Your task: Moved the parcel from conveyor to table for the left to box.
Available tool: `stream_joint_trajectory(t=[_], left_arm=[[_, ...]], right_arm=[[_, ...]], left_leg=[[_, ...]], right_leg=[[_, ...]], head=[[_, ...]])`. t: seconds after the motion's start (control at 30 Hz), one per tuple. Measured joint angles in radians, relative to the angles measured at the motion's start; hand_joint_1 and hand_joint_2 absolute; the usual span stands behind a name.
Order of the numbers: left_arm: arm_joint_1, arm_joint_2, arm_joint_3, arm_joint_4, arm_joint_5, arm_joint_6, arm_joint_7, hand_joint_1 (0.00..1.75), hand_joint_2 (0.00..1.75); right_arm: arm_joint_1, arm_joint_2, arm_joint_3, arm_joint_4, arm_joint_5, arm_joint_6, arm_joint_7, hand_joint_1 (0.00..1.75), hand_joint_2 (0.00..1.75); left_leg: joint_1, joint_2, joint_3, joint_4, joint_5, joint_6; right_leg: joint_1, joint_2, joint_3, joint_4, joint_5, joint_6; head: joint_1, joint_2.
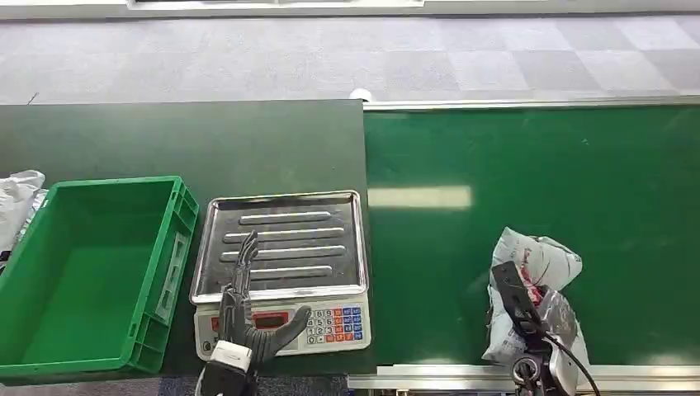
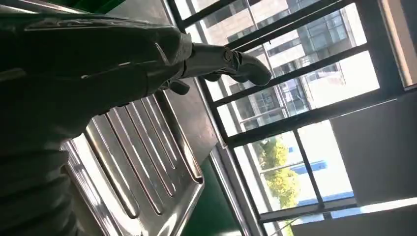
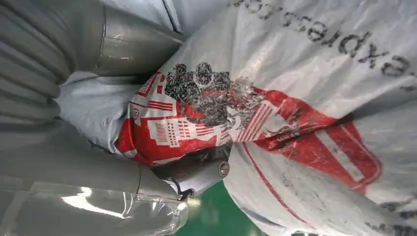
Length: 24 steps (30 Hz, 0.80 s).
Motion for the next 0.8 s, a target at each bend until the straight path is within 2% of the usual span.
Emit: stream_joint_trajectory(t=[0.17,0.23,0.37,0.5,0.6,0.8], left_arm=[[0.000,0.000,0.001,0.000,-0.005,0.015,-0.017,0.00,1.75],[-0.005,0.000,0.003,0.000,-0.005,0.019,-0.037,0.00,1.75],[-0.035,0.000,0.017,0.000,-0.005,0.032,-0.066,0.00,1.75],[-0.064,0.001,0.062,-0.023,0.021,0.078,-0.091,0.00,1.75],[-0.069,0.002,0.105,-0.061,0.024,0.084,-0.091,0.00,1.75],[-0.041,0.000,0.174,-0.129,0.019,0.103,-0.092,0.00,1.75]], right_arm=[[0.072,0.025,0.009,-0.130,-0.107,-0.156,-0.163,1.75,1.75],[0.108,0.031,0.026,-0.246,-0.162,-0.241,-0.248,1.75,1.75],[0.141,0.032,0.052,-0.429,-0.238,-0.317,-0.349,1.75,1.75],[0.192,0.036,0.061,-0.601,-0.442,-0.372,-0.492,1.75,1.75],[0.227,0.042,0.074,-0.695,-0.470,-0.372,-0.512,1.75,1.75],[0.221,0.054,0.087,-0.737,-0.481,-0.378,-0.547,1.75,1.75]], left_leg=[[0.000,-0.002,-0.003,0.000,0.000,0.000],[0.000,-0.001,-0.005,0.000,0.000,0.000],[0.000,0.000,-0.005,0.000,0.000,0.000],[0.000,-0.001,-0.006,0.000,0.000,0.000],[0.000,0.002,-0.006,0.000,0.000,0.000],[0.000,0.002,-0.005,0.000,0.000,0.000]], right_leg=[[0.000,0.000,-0.003,0.000,0.000,0.000],[0.000,0.000,-0.004,0.001,0.000,0.000],[0.000,0.000,-0.005,0.001,0.000,0.000],[0.000,0.000,-0.005,0.001,0.000,0.000],[0.000,0.003,-0.005,0.001,0.000,0.000],[0.000,0.002,-0.005,0.001,0.000,0.000]], head=[[-0.001,0.000],[-0.001,0.000],[0.000,0.000],[0.000,0.000],[0.000,0.000],[-0.001,0.000]])
